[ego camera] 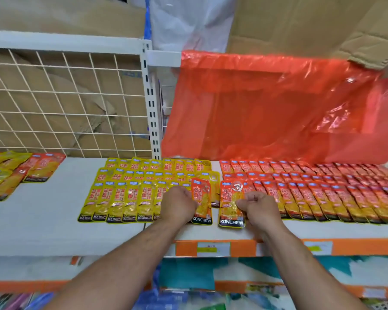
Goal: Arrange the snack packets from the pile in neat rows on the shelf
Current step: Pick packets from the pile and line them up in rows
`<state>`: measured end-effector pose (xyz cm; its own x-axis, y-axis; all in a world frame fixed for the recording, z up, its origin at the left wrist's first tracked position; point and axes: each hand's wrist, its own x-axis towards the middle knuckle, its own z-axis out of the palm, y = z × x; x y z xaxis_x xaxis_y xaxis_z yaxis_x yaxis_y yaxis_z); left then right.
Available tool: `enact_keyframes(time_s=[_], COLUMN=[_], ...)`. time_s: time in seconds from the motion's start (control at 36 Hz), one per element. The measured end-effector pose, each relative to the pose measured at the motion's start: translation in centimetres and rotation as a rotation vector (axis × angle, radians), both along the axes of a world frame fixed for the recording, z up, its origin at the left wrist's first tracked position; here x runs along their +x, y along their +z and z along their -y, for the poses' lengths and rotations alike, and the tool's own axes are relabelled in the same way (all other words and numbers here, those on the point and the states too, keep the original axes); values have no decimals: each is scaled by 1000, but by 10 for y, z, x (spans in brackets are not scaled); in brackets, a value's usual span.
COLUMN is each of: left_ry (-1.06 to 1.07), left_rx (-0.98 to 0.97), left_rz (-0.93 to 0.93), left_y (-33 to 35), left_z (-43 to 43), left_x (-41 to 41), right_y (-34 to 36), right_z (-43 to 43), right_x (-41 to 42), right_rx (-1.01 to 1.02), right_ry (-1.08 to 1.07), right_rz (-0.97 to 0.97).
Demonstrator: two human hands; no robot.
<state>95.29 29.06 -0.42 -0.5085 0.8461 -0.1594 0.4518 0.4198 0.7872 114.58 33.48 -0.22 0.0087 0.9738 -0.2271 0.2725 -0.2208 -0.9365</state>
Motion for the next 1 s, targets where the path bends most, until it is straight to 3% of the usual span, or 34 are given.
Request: enact_keyframes(time_s=[0.19, 0.39, 0.78, 1.0], left_ry=[0, -16, 127, 32], left_rx=[26, 18, 89, 89], left_rz=[-204, -247, 207, 396], left_y=[-10, -8, -10, -6], left_z=[-4, -7, 2, 14], left_x=[16, 18, -3, -10], right_y=[-3, -4, -7, -5], right_z=[-11, -13, -11, 23], right_x=[12, 9, -7, 1], right_rx=[34, -24, -42, -66], right_ry=[48, 92, 105, -21], right_rz=[65, 40, -27, -83])
